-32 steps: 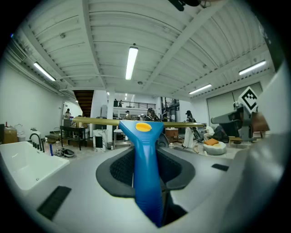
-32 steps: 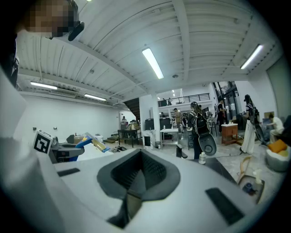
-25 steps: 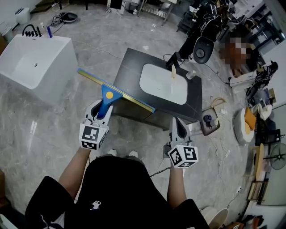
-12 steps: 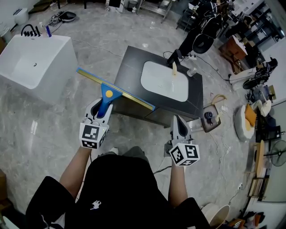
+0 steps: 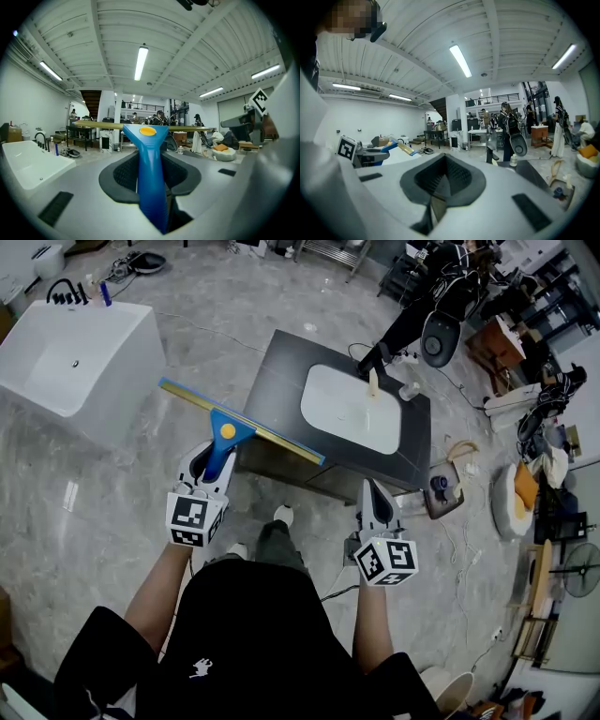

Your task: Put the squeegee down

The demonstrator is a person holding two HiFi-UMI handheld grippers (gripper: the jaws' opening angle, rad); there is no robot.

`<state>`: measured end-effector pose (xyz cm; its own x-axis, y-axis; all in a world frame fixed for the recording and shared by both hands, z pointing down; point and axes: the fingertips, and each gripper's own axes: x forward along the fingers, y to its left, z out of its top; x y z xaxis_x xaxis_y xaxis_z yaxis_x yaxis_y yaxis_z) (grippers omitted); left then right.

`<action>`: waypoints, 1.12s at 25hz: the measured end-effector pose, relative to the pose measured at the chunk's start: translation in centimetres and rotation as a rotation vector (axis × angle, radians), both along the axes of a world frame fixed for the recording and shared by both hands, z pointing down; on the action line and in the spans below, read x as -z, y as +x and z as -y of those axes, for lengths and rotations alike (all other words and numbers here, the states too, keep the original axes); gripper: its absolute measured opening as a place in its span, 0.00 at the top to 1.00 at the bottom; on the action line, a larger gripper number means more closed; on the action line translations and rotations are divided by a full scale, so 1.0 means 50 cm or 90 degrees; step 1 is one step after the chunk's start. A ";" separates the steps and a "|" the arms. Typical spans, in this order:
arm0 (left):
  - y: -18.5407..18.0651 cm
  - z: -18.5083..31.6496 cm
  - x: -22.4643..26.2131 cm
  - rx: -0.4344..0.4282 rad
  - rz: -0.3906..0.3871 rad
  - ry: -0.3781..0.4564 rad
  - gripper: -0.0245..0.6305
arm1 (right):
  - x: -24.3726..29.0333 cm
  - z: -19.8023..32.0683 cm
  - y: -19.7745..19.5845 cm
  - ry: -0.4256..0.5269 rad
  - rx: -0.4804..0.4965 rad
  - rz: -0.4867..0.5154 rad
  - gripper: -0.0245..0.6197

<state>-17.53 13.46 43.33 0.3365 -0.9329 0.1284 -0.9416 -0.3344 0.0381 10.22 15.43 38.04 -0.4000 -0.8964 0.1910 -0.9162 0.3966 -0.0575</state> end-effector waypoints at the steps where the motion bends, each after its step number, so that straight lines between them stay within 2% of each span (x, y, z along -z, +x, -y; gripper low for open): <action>1: -0.001 0.004 -0.004 0.002 0.000 -0.003 0.77 | -0.004 0.006 -0.001 -0.002 0.002 0.000 0.96; 8: 0.014 0.055 -0.008 0.009 0.005 0.000 0.77 | -0.023 0.074 0.008 -0.010 0.014 0.007 0.96; 17: 0.076 0.158 -0.015 -0.002 0.005 -0.015 0.77 | -0.049 0.174 0.070 -0.029 0.006 0.010 0.96; 28: 0.197 0.350 -0.012 -0.004 0.015 -0.028 0.77 | -0.061 0.360 0.182 -0.038 0.007 0.007 0.96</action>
